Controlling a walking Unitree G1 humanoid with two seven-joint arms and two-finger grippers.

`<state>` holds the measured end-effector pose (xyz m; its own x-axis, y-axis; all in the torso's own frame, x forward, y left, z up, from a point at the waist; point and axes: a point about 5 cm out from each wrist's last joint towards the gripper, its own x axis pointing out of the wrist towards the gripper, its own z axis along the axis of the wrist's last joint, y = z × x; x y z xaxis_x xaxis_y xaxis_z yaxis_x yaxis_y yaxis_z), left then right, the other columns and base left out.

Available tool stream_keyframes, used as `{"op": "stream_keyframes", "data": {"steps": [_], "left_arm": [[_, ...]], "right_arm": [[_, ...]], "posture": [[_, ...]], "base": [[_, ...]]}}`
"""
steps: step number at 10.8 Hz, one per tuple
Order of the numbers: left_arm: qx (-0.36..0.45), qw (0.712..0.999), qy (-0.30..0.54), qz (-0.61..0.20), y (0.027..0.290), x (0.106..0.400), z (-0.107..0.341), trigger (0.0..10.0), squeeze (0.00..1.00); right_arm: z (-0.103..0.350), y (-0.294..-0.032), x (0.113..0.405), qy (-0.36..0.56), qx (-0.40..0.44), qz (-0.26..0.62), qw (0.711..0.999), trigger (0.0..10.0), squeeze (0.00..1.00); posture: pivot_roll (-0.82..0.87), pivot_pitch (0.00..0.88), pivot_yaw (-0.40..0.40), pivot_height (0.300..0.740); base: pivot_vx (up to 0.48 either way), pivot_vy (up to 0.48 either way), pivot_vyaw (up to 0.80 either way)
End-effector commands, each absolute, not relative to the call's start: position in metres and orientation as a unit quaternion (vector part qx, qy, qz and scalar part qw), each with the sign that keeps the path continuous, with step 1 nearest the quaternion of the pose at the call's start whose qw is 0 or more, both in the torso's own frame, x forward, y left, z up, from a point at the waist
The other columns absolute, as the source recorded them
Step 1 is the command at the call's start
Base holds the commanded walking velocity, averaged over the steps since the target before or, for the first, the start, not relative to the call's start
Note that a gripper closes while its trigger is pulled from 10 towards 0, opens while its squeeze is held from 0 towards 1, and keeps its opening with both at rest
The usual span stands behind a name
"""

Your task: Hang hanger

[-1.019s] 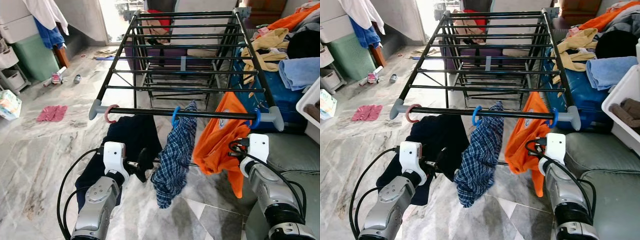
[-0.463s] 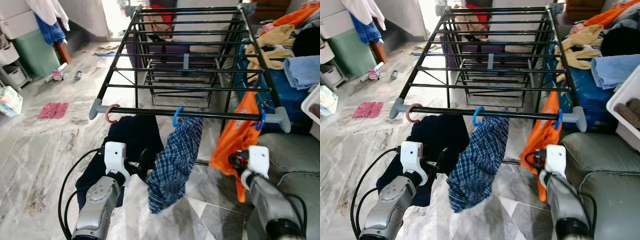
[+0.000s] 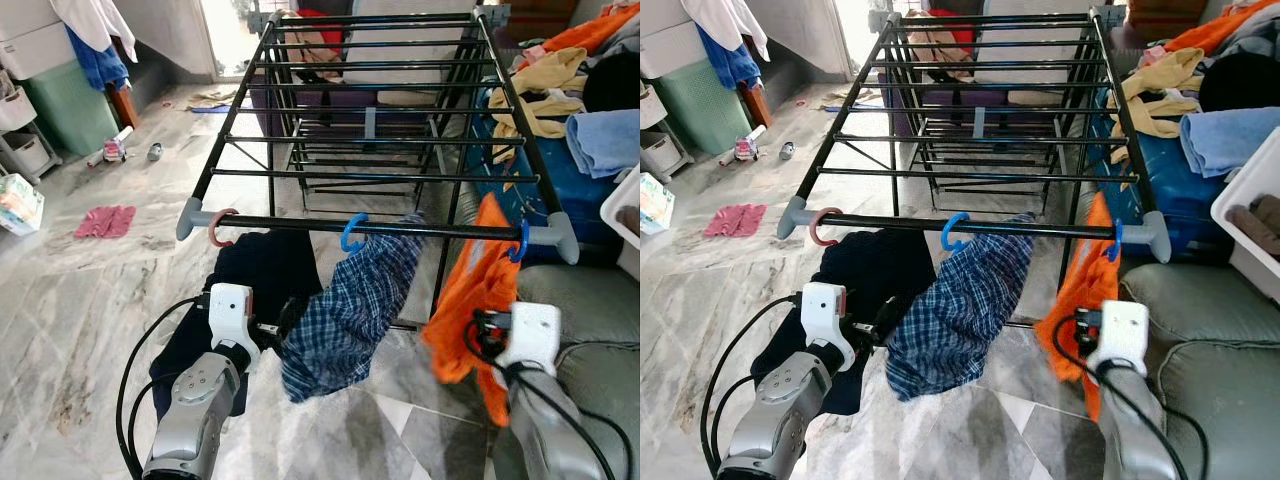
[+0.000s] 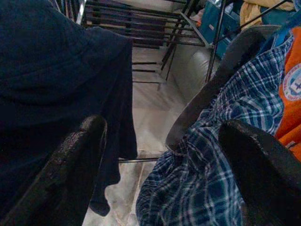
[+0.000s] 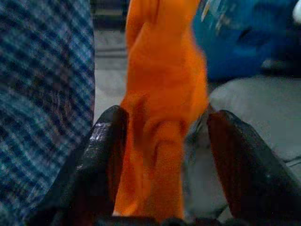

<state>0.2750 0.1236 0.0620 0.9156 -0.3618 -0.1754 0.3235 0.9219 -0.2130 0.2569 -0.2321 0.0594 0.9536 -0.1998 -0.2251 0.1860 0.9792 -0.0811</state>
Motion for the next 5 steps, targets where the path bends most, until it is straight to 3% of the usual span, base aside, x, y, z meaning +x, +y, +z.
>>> {"op": "stream_keyframes", "data": {"steps": [1,5], "left_arm": [[-0.089,0.974,0.106,-0.181,0.124,0.277,0.064,10.0,0.0],[-0.077,0.976,0.104,-0.178,0.125,0.276,0.066,10.0,0.0]], "right_arm": [[0.072,-0.234,0.257,0.083,-0.031,-0.111,0.99,10.0,1.0],[0.092,-0.212,0.231,0.009,0.002,-0.113,0.994,10.0,1.0]], "posture": [[-0.08,0.0,0.081,0.74],[-0.08,0.004,0.077,0.74]], "base": [[0.0,0.0,0.0],[0.0,0.0,0.0]]}}
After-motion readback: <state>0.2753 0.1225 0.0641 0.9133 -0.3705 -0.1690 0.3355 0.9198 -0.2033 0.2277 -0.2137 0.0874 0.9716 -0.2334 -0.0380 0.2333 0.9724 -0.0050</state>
